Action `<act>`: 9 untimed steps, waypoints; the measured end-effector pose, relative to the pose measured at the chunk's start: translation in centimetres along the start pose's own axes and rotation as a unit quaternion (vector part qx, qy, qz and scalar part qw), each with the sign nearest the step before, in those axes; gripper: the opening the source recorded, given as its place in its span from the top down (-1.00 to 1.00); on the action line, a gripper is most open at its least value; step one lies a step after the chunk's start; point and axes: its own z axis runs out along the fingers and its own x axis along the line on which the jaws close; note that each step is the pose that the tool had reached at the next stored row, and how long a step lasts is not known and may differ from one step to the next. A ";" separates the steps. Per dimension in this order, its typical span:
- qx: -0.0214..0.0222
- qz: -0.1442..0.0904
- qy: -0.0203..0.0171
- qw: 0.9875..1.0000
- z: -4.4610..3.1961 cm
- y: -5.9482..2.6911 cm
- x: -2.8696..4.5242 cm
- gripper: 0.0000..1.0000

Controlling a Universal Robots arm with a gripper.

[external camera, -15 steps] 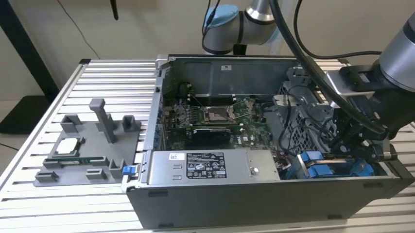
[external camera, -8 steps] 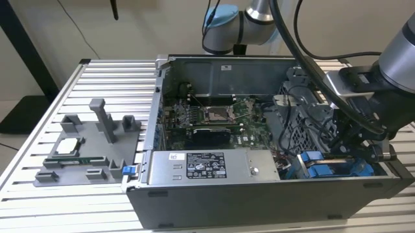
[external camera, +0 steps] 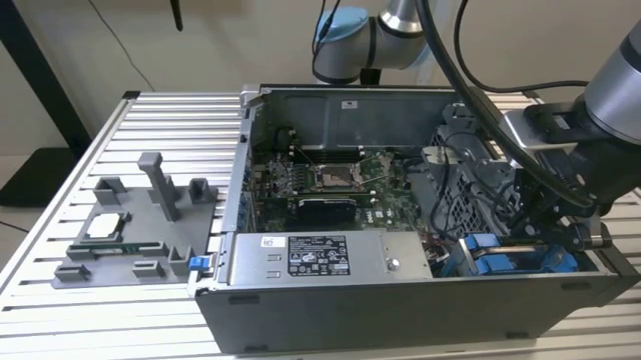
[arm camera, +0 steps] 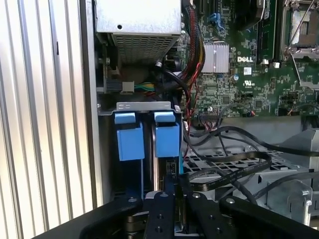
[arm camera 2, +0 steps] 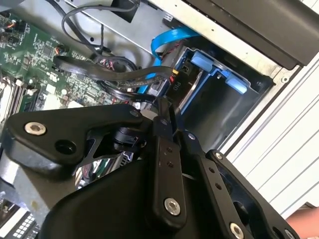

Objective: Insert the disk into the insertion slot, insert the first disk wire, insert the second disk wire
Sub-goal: 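Insert the second disk wire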

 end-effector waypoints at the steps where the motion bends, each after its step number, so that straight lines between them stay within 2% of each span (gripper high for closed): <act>1: 0.000 0.000 0.000 1.000 0.02 -0.01 -0.02 1.00; 9: 0.001 0.000 0.000 1.000 0.38 -0.02 -0.07 1.00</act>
